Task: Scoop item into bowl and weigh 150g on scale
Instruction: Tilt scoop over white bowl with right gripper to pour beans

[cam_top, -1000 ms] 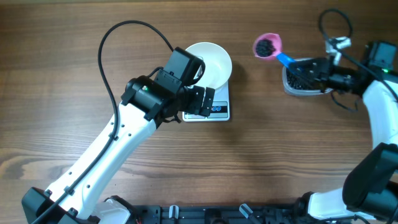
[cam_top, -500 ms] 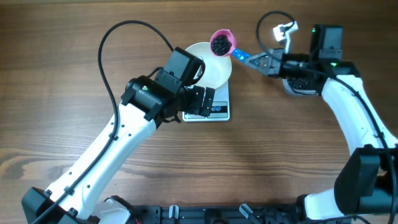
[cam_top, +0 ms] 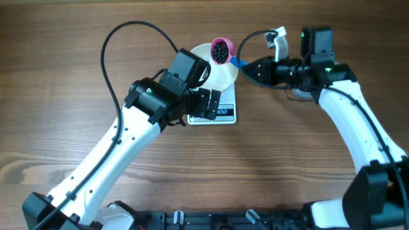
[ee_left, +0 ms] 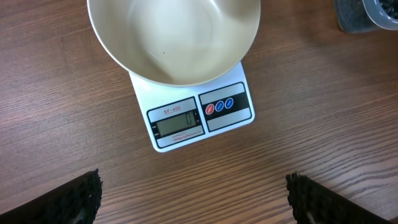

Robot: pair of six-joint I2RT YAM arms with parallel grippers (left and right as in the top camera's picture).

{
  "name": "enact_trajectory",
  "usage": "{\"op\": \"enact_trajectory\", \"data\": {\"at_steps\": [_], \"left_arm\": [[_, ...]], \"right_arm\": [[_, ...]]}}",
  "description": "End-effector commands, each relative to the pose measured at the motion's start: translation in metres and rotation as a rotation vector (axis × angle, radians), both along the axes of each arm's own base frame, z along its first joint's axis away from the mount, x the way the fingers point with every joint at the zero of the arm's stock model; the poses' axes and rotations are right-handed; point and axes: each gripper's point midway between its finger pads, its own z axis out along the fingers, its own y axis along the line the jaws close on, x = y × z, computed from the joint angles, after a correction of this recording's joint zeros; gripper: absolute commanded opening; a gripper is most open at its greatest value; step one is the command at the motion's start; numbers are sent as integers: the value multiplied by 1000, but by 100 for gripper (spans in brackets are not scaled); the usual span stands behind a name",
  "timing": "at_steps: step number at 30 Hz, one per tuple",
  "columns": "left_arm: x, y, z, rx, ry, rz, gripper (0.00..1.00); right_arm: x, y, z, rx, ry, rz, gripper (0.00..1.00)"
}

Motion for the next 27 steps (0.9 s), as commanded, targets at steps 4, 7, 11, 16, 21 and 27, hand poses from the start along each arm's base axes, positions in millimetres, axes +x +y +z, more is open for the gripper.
{"op": "enact_trajectory", "data": {"at_steps": [4, 7, 11, 16, 21, 27], "left_arm": [[1, 0, 11, -1, -34, -16, 100], [1, 0, 10, -1, -34, -16, 100], [1, 0, 11, -2, -34, -16, 100], [1, 0, 10, -1, -34, -16, 100], [1, 0, 11, -1, -34, -16, 100], [1, 0, 11, -1, -34, -16, 100]], "right_arm": [[-4, 7, 11, -197, -170, 5, 4], [-1, 7, 5, -288, -206, -11, 4], [1, 9, 3, -348, -257, 10, 4], [4, 5, 2, -418, -325, 44, 4], [5, 6, 3, -493, -450, 159, 5], [8, 8, 7, -529, -532, 210, 4]]}}
